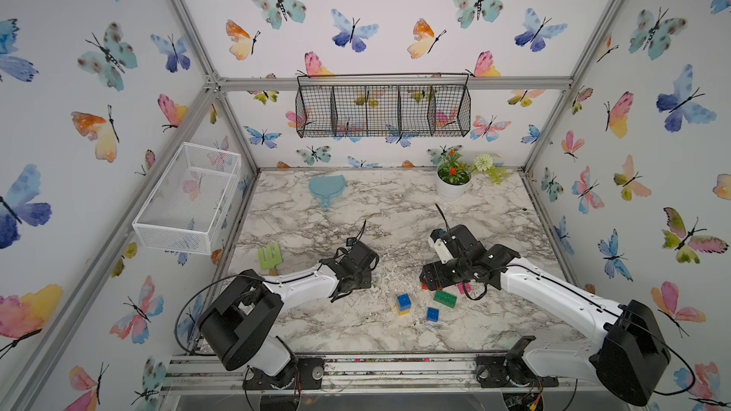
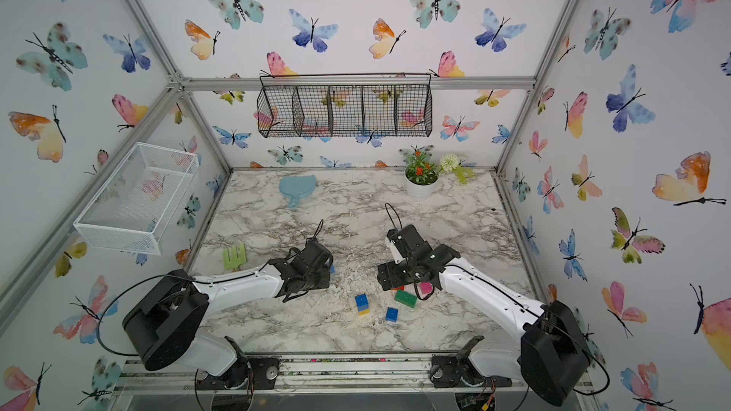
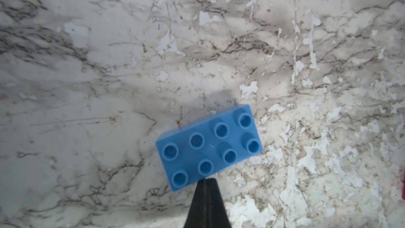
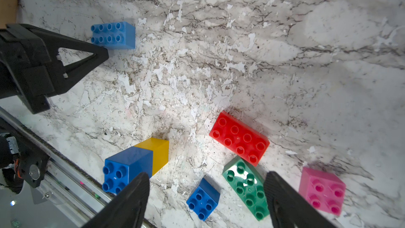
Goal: Assemble a spoon with lego
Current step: Move the lego brick at the center of the board, then pick up the lego brick from the center of the board.
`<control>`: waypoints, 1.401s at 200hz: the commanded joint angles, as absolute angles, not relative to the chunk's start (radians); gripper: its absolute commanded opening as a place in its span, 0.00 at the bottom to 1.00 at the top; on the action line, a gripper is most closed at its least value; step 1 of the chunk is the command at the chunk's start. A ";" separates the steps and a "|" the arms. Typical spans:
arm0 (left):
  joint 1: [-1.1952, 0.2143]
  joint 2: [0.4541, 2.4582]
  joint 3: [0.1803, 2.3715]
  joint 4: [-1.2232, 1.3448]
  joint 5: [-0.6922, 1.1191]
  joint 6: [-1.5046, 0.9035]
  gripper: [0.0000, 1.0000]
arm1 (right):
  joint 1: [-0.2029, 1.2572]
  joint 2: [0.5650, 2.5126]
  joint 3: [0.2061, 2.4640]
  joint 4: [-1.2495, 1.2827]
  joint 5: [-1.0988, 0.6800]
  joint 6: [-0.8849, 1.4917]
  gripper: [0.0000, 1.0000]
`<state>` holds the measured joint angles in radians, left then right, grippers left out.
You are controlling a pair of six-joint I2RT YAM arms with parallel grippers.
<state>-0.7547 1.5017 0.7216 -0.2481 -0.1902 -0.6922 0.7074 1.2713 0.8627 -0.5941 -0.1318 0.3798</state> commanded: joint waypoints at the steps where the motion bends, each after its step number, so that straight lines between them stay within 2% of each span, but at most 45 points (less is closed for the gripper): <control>1: -0.747 1.454 0.722 -0.277 -0.187 -0.666 0.05 | 0.704 1.262 0.856 -0.587 -0.142 0.370 0.85; 13: -0.776 1.424 0.732 -0.295 -0.174 -0.674 0.06 | 0.704 1.258 0.857 -0.589 -0.139 0.369 0.86; 20: -0.793 1.402 0.738 -0.315 -0.178 -0.685 0.12 | 0.704 1.254 0.857 -0.590 -0.137 0.370 0.86; 37: -0.800 1.348 0.732 -0.339 -0.152 -0.708 0.57 | 0.704 1.246 0.849 -0.580 -0.139 0.371 0.87; 45: -0.800 1.331 0.729 -0.340 -0.147 -0.719 0.73 | 0.704 1.246 0.846 -0.578 -0.139 0.371 0.87; 62: -0.798 1.333 0.742 -0.339 -0.141 -0.730 0.91 | 0.704 1.254 0.845 -0.576 -0.144 0.366 0.87; 77: -0.793 1.384 0.780 -0.341 -0.139 -0.730 0.99 | 0.704 1.261 0.845 -0.572 -0.147 0.362 0.87; 123: -0.740 1.550 0.884 -0.355 -0.130 -0.705 0.98 | 0.704 1.248 0.844 -0.567 -0.161 0.357 0.87; 193: -0.707 1.597 0.902 -0.397 -0.159 -0.693 1.00 | 0.703 1.233 0.801 -0.548 -0.164 0.350 0.88; 238: -0.706 1.662 0.934 -0.395 -0.159 -0.686 0.92 | 0.703 1.235 0.793 -0.544 -0.167 0.348 0.88; 255: -0.703 1.679 0.943 -0.394 -0.158 -0.683 0.85 | 0.702 1.235 0.793 -0.542 -0.172 0.349 0.88; 280: -0.703 1.683 0.930 -0.394 -0.168 -0.683 0.83 | 0.702 1.236 0.788 -0.539 -0.183 0.354 0.87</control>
